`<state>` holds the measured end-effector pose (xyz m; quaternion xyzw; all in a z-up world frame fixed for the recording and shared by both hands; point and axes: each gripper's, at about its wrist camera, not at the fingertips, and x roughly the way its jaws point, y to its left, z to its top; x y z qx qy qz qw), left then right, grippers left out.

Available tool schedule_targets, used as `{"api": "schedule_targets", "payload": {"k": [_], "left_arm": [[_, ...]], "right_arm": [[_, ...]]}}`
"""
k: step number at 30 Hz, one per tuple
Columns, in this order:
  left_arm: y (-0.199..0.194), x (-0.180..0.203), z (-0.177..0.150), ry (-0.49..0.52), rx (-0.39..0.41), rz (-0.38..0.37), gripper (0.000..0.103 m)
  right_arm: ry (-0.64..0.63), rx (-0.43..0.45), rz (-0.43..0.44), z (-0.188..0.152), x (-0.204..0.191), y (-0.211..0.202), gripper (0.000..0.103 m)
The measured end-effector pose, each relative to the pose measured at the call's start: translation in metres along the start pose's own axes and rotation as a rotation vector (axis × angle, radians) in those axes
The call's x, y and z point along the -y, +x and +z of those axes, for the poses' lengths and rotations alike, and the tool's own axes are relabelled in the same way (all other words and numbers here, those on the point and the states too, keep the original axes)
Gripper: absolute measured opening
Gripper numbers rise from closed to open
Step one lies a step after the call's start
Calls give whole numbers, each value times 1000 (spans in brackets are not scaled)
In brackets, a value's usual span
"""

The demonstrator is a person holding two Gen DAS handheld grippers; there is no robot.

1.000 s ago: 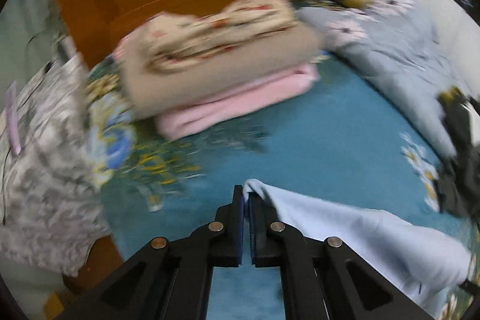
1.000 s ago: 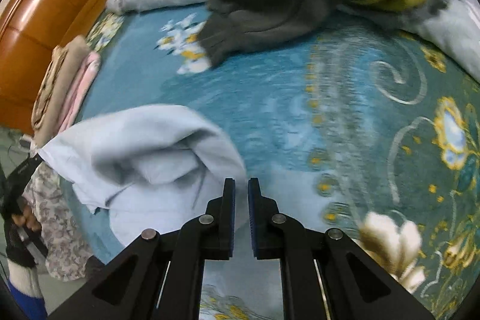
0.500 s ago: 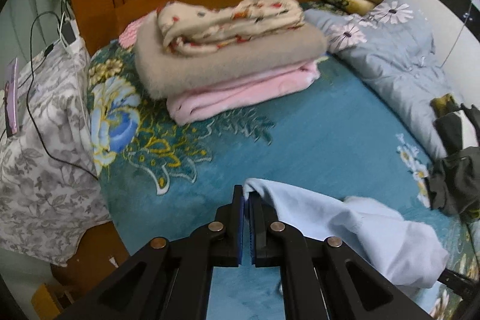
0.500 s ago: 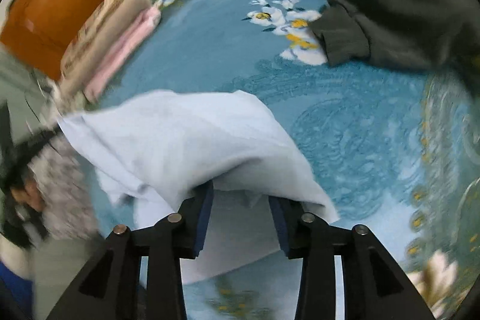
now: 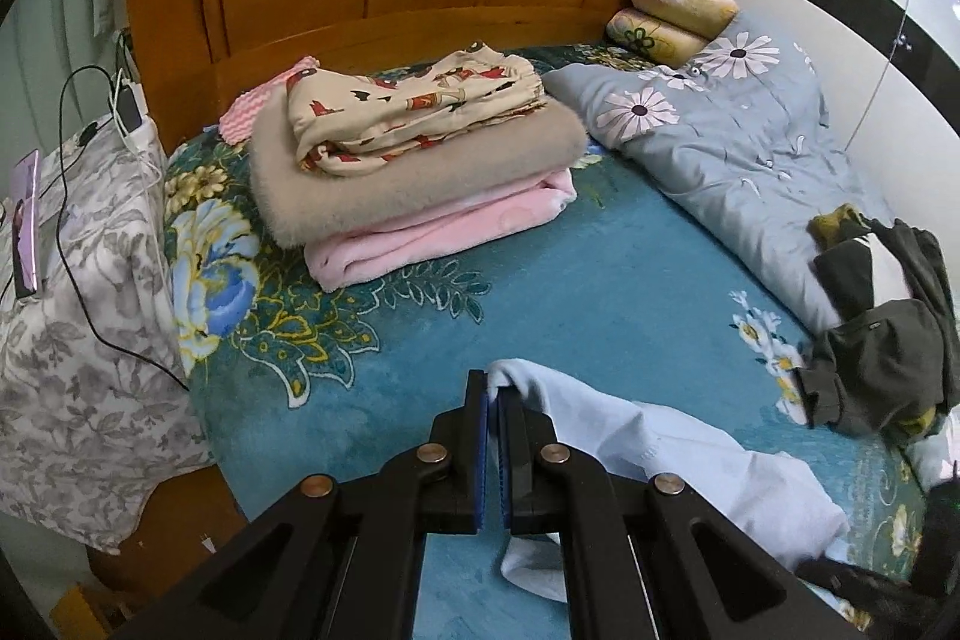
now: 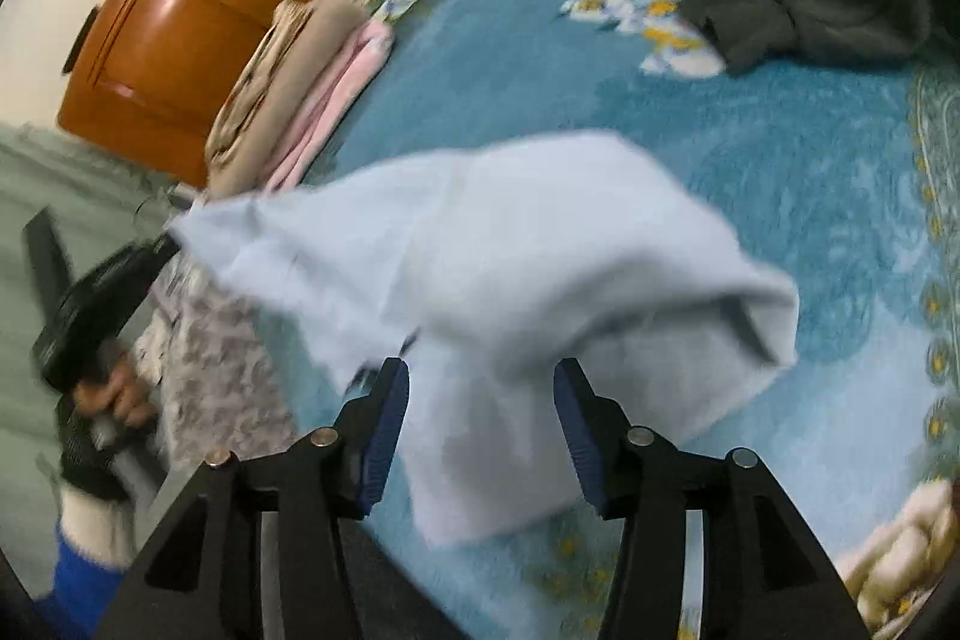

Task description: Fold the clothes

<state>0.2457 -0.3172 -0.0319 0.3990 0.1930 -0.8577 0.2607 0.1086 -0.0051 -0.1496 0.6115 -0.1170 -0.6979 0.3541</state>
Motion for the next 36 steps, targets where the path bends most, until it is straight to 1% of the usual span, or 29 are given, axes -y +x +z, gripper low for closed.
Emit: {"api": "schedule_targets", "payload": {"k": [2,3,4,5,6,9,11,14,16,18,21,24,28,29,31,32,34,36], "left_arm": [[-7,0,-2,-3,14,-6,3],[-12,1,-3,-1,23,-9,3],[-17,2,-4,5,35,-13,3],[-22,3,-4,12,47,-19,3],[-28,5,-4,20,61,-26,3],[-48,12,1,41,119,-47,3],[-68,16,10,38,175,-73,3],[-109,19,31,29,281,-128,3],[-143,23,44,40,366,-159,3],[-170,27,52,59,425,-180,3],[-201,32,50,104,489,-178,3],[-217,30,33,124,512,-172,3],[-231,20,1,123,509,-174,3],[-236,17,-6,123,508,-178,3],[-256,16,-19,135,536,-193,3],[-266,16,-22,144,554,-198,3],[-281,17,-21,165,585,-200,3],[-285,19,-14,175,591,-204,3]], "right_arm": [[58,2,-16,11,6,9,52],[93,0,-15,15,9,11,42],[122,2,-11,19,10,12,19],[138,12,-3,22,9,10,11],[150,32,8,25,8,5,10],[140,144,46,42,-2,-30,8],[129,236,89,58,-10,-66,8],[80,375,169,80,-30,-132,8],[30,455,195,90,-48,-169,8],[-33,536,217,95,-69,-210,8],[-97,604,235,88,-86,-252,8],[-151,638,221,67,-98,-276,8],[-188,629,179,25,-95,-286,8],[-189,623,185,15,-91,-287,8],[-189,606,218,-4,-86,-294,8],[-198,602,232,-13,-86,-300,8],[-254,614,227,-28,-93,-318,8],[-295,630,212,-30,-100,-328,8]]}}
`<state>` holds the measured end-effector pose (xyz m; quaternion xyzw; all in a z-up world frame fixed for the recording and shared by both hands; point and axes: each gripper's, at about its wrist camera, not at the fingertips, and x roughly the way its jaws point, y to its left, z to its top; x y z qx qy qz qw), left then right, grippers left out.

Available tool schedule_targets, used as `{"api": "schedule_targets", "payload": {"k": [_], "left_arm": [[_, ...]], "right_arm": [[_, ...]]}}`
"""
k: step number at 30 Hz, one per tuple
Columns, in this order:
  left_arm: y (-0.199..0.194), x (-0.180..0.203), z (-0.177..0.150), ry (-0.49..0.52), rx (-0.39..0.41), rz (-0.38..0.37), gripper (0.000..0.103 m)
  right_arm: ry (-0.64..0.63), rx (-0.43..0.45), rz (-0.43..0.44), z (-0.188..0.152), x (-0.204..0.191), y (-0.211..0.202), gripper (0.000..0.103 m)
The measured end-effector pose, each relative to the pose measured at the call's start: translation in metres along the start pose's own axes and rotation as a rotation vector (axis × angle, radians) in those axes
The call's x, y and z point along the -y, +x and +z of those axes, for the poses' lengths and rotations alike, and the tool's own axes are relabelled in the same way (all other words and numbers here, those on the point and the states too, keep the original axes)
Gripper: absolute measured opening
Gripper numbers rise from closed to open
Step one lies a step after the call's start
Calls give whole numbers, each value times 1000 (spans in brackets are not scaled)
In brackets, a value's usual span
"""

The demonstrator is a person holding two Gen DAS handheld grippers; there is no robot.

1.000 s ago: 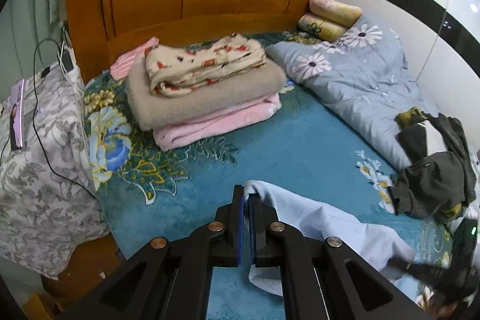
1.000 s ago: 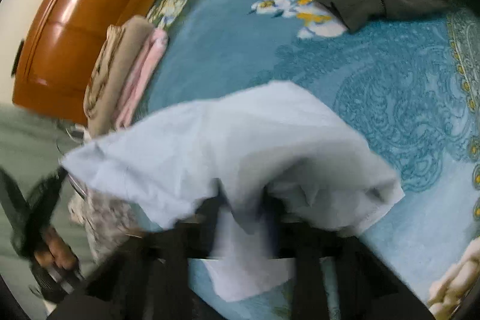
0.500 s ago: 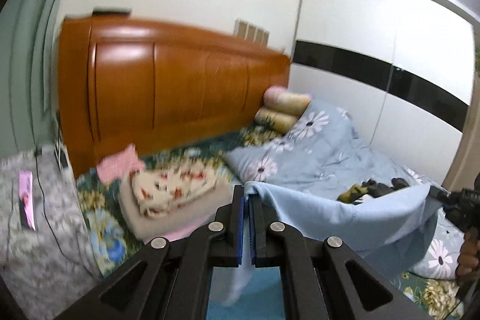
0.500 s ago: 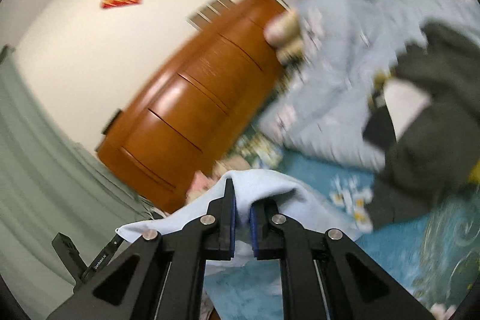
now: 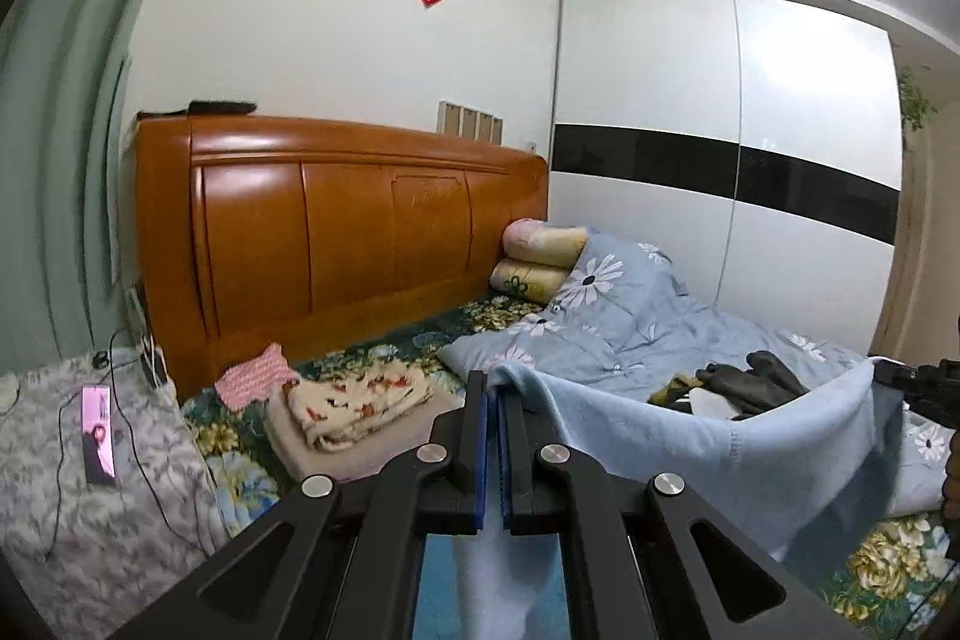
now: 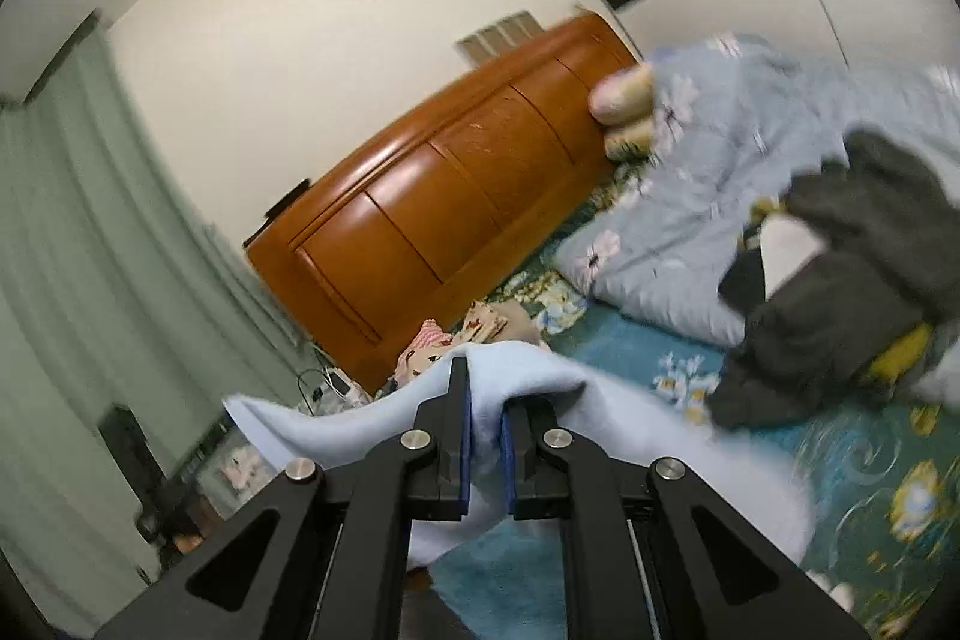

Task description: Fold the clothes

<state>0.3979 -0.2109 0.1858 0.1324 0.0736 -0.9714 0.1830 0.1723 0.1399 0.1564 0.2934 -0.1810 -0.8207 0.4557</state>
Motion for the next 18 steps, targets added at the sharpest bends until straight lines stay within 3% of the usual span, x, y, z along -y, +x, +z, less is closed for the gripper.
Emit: {"api": "schedule_targets", "payload": {"k": [3,7,10,13,15,18], "left_arm": [[28,-2,-7,3,-70,19,3],[93,-12,-60,-20,-309,69,4],[136,-26,-121,-87,-514,94,4],[161,-28,-175,-103,-662,118,4],[173,-28,-193,-105,-709,130,4],[195,-32,-194,-126,-721,136,4]], "right_arm": [[12,-18,-16,6,9,11,8],[115,-166,-85,-7,49,61,8],[237,-351,-204,-49,100,123,8],[346,-464,-272,-93,141,163,8],[392,-523,-301,-114,157,181,8],[415,-565,-319,-123,172,197,8]]}}
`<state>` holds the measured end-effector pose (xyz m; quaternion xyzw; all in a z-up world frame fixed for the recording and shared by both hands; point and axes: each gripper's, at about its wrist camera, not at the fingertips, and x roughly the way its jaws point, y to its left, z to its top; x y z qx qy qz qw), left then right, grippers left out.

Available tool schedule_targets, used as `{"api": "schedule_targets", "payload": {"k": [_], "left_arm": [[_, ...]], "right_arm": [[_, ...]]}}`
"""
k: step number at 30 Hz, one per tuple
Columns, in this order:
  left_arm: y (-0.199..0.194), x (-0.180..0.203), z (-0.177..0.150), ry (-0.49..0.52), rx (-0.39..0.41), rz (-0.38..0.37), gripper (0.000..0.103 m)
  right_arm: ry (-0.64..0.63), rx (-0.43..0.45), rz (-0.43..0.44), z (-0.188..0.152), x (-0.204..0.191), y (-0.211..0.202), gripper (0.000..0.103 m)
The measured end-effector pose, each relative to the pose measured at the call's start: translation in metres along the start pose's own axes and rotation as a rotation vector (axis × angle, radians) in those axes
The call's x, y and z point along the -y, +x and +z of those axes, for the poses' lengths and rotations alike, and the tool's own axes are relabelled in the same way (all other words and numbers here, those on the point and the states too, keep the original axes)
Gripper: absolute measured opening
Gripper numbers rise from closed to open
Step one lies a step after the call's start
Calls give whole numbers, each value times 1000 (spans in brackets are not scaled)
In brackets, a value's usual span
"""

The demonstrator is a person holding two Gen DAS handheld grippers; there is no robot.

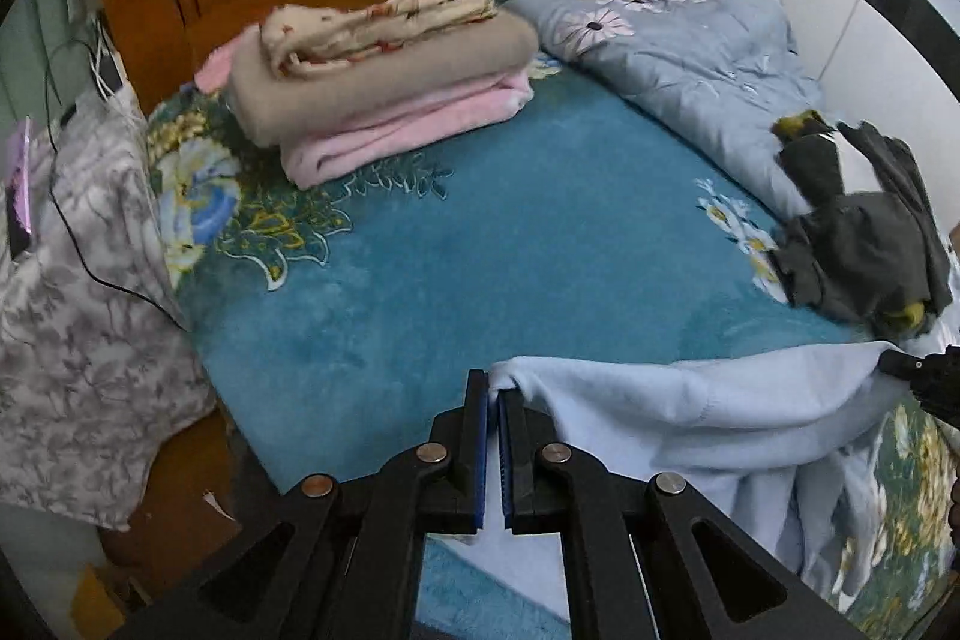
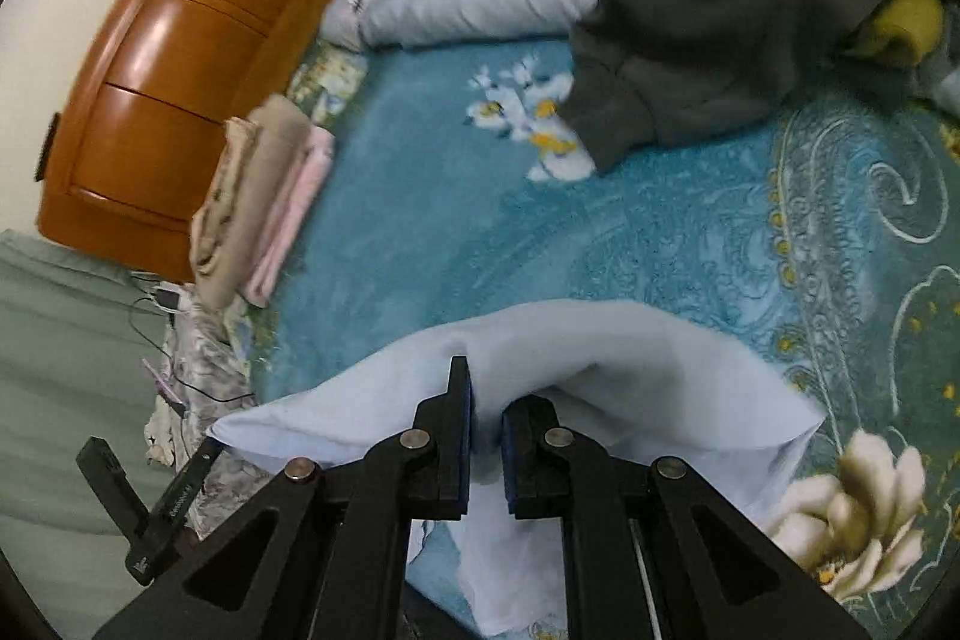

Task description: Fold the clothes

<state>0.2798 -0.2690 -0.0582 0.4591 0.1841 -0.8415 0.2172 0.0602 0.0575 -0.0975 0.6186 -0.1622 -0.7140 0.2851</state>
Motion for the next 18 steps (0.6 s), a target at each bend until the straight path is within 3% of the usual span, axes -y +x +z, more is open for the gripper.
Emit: {"api": "schedule_targets", "payload": {"k": [5,10,12,14,15,16,18], "left_arm": [[34,3,47,-18,-12,-4,4],[89,7,77,19,-138,16,11],[90,11,75,71,-138,24,41],[88,14,70,127,-123,24,54],[85,12,68,149,-117,10,57],[82,12,65,175,-115,5,57],[76,15,58,246,-100,11,58]], "right_arm": [[21,44,18,51,-5,6,9],[83,40,-7,93,1,45,10],[97,6,-40,97,3,62,13],[82,-6,-32,99,3,70,26],[63,0,-17,98,2,70,40],[37,14,-3,97,0,66,48],[-6,37,4,94,-4,55,48]]}}
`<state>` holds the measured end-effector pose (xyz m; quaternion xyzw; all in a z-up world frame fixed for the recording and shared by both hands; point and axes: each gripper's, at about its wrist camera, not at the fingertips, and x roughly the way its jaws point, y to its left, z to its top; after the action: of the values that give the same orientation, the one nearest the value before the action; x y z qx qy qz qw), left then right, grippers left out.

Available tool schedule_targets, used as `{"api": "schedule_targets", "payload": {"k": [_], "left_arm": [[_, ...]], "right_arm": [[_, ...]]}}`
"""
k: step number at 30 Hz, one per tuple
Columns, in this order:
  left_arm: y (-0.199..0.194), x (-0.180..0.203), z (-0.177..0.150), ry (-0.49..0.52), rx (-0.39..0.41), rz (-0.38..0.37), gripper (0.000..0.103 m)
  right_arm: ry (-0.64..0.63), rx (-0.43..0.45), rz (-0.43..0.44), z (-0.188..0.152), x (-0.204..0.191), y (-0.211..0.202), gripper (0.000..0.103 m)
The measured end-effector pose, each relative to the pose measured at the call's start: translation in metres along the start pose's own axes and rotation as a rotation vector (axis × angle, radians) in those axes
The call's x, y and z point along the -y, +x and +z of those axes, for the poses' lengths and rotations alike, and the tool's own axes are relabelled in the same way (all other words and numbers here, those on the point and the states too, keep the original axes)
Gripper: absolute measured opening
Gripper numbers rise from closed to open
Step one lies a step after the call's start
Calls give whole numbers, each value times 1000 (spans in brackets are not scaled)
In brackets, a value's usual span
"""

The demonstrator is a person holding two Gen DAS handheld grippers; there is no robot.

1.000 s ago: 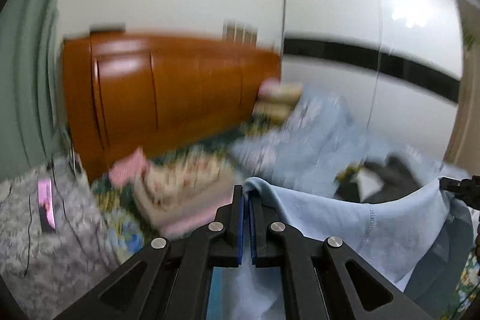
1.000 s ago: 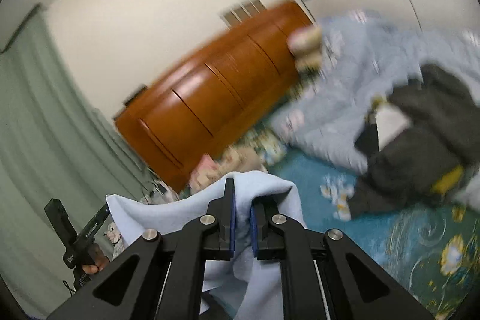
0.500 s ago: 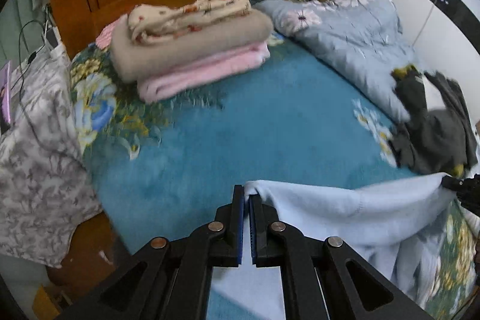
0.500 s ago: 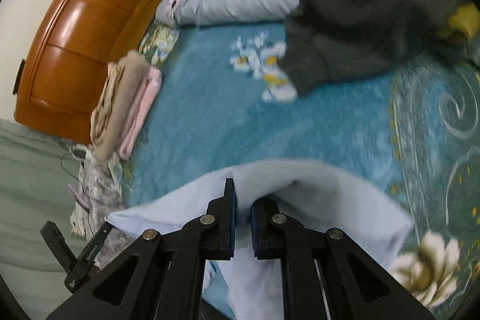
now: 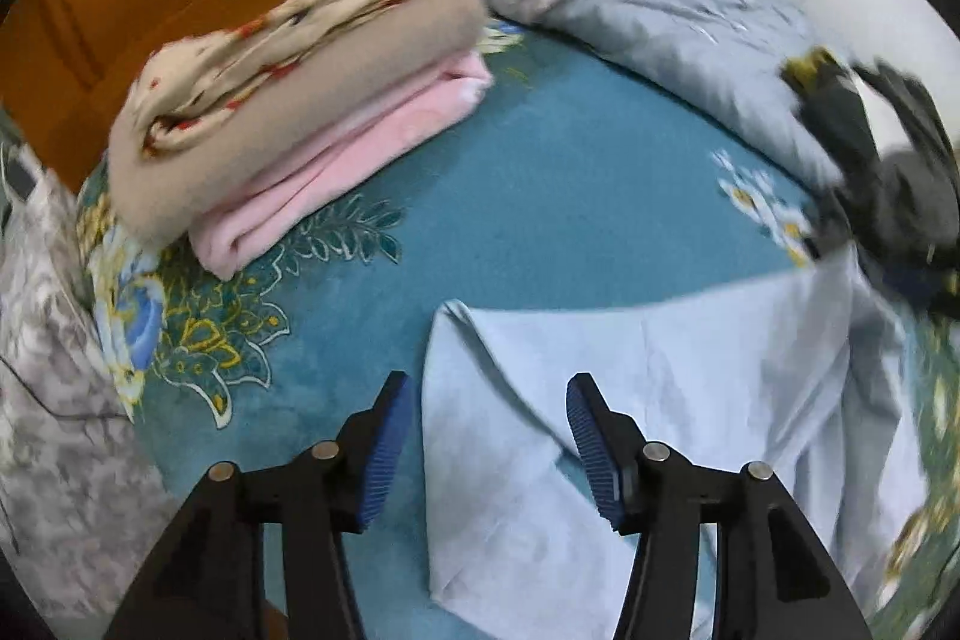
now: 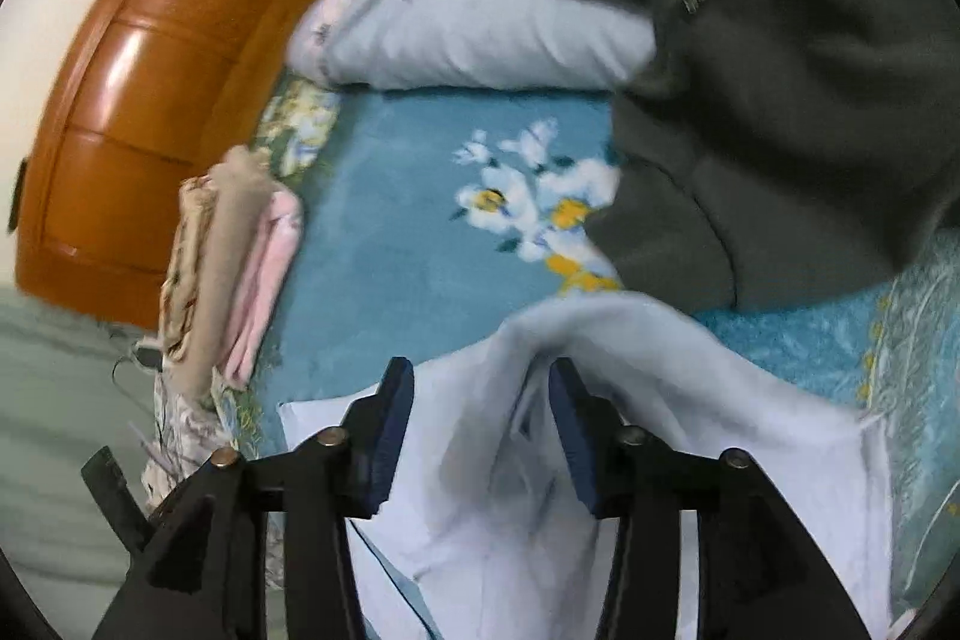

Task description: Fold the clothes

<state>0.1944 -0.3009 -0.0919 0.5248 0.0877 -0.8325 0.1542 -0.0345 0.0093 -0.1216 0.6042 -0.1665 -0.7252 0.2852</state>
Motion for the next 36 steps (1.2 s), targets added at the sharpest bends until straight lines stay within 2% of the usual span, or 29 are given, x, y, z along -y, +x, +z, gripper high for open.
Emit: {"api": "schedule_targets", "payload": {"k": [3,7,10,15,17,18,19,21,25,30,33,36], "left_arm": [[1,11,-9,125,7,6,58],[12,31,-28,257,-11,9,58],[21,31,-36,270,-38,11,58],[24,19,-38,294,-51,30,58],[25,15,-39,312,-51,37,58],[26,14,-39,328,-52,42,58],[28,15,-39,350,-51,52,58],[32,22,-39,418,-40,75,58],[42,46,-38,595,-4,99,58],[58,79,-47,827,40,135,59],[67,93,-44,881,82,174,58],[72,102,-34,855,107,178,56]], "right_arm": [[-75,44,-42,-10,0,-24,48],[-200,-11,-193,-39,10,-24,48],[-273,-22,-287,-52,10,-9,48],[-413,16,-409,-47,-10,15,48],[-492,1,-454,-45,-18,26,40],[-526,-11,-464,-46,-22,29,18],[-548,-20,-466,-46,-24,31,3],[-513,8,-437,-42,-23,20,3],[-280,184,-357,-18,-2,-35,3],[-242,262,-362,-8,2,-75,3],[-236,286,-337,-4,-5,-86,3],[-249,294,-327,-2,-16,-88,3]]}}
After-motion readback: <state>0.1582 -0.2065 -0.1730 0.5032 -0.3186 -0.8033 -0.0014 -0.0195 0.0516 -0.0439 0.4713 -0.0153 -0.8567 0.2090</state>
